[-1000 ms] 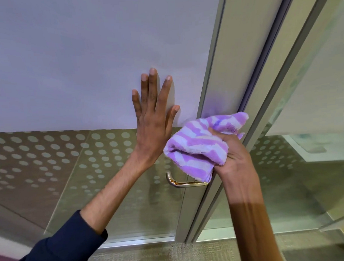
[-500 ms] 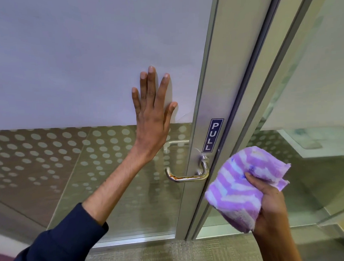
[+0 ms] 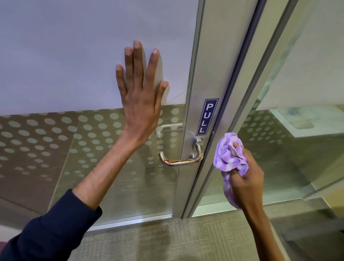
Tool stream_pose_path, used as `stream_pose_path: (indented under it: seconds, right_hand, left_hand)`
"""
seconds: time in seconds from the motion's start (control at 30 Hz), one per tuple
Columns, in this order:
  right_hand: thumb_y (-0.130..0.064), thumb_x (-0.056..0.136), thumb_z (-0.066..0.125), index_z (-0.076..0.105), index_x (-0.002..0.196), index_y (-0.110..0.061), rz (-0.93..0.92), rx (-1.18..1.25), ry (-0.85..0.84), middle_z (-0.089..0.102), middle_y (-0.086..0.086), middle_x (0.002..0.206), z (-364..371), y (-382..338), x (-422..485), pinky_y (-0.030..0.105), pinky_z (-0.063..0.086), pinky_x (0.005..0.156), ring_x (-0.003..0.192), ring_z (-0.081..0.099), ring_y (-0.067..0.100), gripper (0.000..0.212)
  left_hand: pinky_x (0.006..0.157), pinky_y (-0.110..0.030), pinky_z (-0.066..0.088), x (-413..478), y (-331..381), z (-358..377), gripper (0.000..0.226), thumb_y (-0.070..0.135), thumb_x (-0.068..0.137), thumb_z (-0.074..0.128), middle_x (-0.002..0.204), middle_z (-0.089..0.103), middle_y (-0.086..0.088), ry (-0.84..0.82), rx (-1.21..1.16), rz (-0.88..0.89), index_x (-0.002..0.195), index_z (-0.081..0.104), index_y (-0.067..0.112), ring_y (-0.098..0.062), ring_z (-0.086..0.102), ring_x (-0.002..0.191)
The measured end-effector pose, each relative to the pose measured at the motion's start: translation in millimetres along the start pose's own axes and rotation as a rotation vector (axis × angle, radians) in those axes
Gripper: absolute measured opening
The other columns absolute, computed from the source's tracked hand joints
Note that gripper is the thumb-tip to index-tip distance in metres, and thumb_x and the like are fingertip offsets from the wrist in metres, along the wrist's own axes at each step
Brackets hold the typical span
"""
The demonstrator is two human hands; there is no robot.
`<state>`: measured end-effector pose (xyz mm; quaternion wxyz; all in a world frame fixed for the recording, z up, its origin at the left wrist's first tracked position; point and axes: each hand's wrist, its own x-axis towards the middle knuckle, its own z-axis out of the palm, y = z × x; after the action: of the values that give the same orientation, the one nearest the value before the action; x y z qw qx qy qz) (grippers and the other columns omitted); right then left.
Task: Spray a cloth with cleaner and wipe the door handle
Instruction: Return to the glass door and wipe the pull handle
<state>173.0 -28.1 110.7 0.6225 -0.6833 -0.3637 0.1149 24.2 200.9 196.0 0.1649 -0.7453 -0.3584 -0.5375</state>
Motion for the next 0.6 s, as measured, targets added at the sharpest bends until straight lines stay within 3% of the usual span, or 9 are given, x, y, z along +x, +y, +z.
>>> stream_pose_path:
  seconds: [0.1,0.2,0.3,0.37,0.47,0.6]
  right_hand:
    - [-0.011,0.078,0.055,0.060,0.126,-0.012,-0.046,-0.149,-0.025,0.060,0.005,0.121,3.2,7.7,9.5,0.014,0.039,0.098,0.112,0.052,0.000,0.049]
    - [-0.009,0.078,0.055,0.056,0.129,-0.005,-0.076,-0.250,-0.064,0.050,0.015,0.126,14.0,17.2,17.0,0.001,0.029,0.098,0.112,0.039,-0.015,0.051]
    - [-0.001,0.079,0.059,0.056,0.128,-0.007,-0.049,-0.267,-0.073,0.043,0.011,0.125,33.4,29.0,18.7,-0.004,0.031,0.090,0.110,0.050,0.009,0.050]
    - [0.002,0.079,0.061,0.055,0.128,-0.007,-0.058,-0.306,-0.073,0.040,0.008,0.123,48.3,36.2,17.6,0.003,0.035,0.090,0.110,0.052,0.024,0.050]
    - [-0.002,0.077,0.059,0.056,0.128,-0.007,-0.074,-0.351,-0.008,0.038,0.004,0.121,64.3,43.9,15.6,0.024,0.042,0.091,0.111,0.053,0.029,0.052]
    - [-0.017,0.074,0.060,0.057,0.131,-0.013,-0.105,-0.392,0.025,0.041,0.012,0.122,72.9,53.1,12.2,0.020,0.038,0.091,0.110,0.050,0.027,0.058]
  left_hand:
    - [0.123,-0.036,-0.014,-0.2,-0.3,1.3,0.062,0.035,0.101,0.048,0.158,0.021,-0.026,0.008,0.010,-0.001,0.154,0.026,0.013,-0.005,-0.025,0.148]
    - [0.123,-0.036,-0.013,0.1,-1.5,1.4,0.061,0.035,0.101,0.047,0.158,0.020,-0.026,0.008,0.013,-0.006,0.154,0.026,0.013,-0.004,-0.025,0.147]
    - [0.123,-0.037,-0.012,-0.1,-1.9,1.1,0.061,0.033,0.101,0.049,0.157,0.017,-0.024,0.012,-0.004,-0.009,0.154,0.026,0.013,-0.004,-0.024,0.148]
    - [0.123,-0.037,-0.011,-0.2,-1.6,0.9,0.061,0.032,0.100,0.050,0.157,0.016,-0.024,0.009,-0.003,-0.010,0.153,0.027,0.013,-0.012,-0.018,0.152]
    - [0.123,-0.036,-0.010,-0.2,-1.5,2.4,0.061,0.031,0.099,0.051,0.155,0.023,-0.028,0.016,0.007,0.006,0.153,0.029,0.011,-0.037,0.007,0.151]
    - [0.123,-0.036,-0.009,0.5,-0.7,7.3,0.061,0.032,0.096,0.053,0.152,0.032,-0.032,0.061,0.053,0.017,0.149,0.033,0.011,-0.031,0.009,0.151]
